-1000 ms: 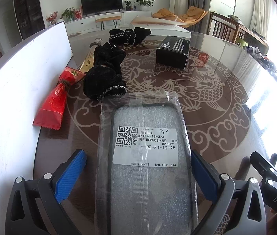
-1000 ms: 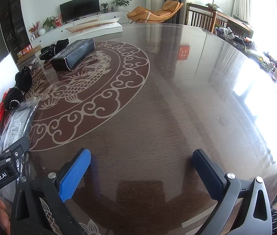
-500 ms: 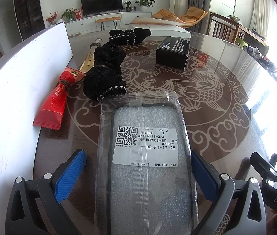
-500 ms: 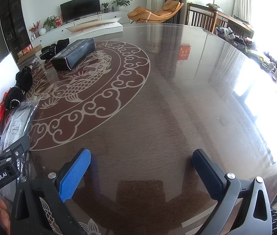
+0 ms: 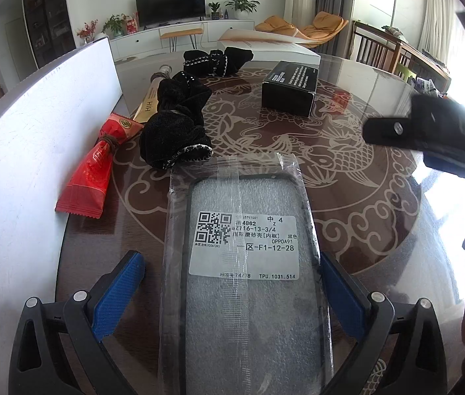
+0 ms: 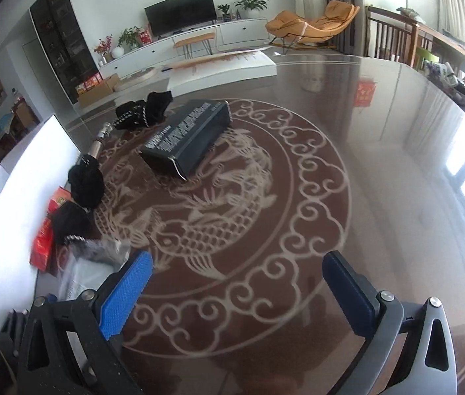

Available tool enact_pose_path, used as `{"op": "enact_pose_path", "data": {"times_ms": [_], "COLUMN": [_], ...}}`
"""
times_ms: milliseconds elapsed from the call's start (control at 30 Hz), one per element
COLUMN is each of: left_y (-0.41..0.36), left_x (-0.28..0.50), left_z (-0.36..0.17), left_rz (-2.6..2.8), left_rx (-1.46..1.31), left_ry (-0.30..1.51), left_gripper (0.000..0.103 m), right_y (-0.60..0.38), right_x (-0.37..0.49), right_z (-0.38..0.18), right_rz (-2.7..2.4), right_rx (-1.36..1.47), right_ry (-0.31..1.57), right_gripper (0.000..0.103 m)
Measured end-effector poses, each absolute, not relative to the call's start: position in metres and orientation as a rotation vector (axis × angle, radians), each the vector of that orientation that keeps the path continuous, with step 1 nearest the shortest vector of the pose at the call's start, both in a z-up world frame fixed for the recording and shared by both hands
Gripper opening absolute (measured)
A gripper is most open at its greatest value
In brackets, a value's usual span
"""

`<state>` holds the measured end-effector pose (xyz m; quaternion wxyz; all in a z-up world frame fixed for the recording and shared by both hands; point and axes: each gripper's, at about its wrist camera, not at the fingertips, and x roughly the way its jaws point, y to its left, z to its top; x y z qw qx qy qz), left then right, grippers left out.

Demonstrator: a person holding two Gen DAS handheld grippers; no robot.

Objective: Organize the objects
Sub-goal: 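Grasp the black odor removing bar box with the right tool while the left tool holds the phone case, then carry phone case and black box over the white bin and open both tools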

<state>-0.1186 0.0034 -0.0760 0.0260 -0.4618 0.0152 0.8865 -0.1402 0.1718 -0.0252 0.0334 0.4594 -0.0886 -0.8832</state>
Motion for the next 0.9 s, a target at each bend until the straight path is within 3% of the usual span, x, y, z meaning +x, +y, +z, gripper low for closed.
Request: {"op": "enact_pose_path", "data": {"times_ms": [200, 333, 367, 400, 533, 767, 900], "left_y": [0.003, 0.003, 0.003, 0.003, 0.003, 0.003, 0.003], "left_x": [-0.118, -0.118, -0.118, -0.118, -0.117, -0.117, -0.117], "left_z": [-0.076, -0.076, -0.076, -0.076, -0.076, -0.076, -0.076], "left_rz": [2.74, 2.74, 2.74, 2.741, 2.741, 2.741, 2.742], "left_rx": [-1.427, -1.427, -1.427, -1.427, -1.426, -1.425, -1.425], "left_ry": [0.047, 0.047, 0.047, 0.047, 0.047, 0.046, 0.046], "left_gripper": [0.103, 0.103, 0.103, 0.103, 0.103, 0.103, 0.103], "right_y": [0.129, 0.109, 0.107, 0.109, 0.122, 0.149, 0.167], "right_x": [-0.248, -0.287, -0.292, -0.293, -0.275, -0.182, -0.1], "right_z": [-0.016, -0.034, -0.04, -0.043, -0.045, -0.05, -0.046], "right_rz": [-2.607, -2.621, -2.606, -2.592, -2.602, -2.592, -2.576], "right_rx": [1.514, 1.693, 1.728, 1.74, 1.645, 1.548, 1.562], "right_ry": [-0.297, -0.177, -0.157, -0.161, -0.178, 0.078, 0.03], "right_gripper": [0.103, 0.102, 0.1, 0.083, 0.062, 0.06, 0.06]}}
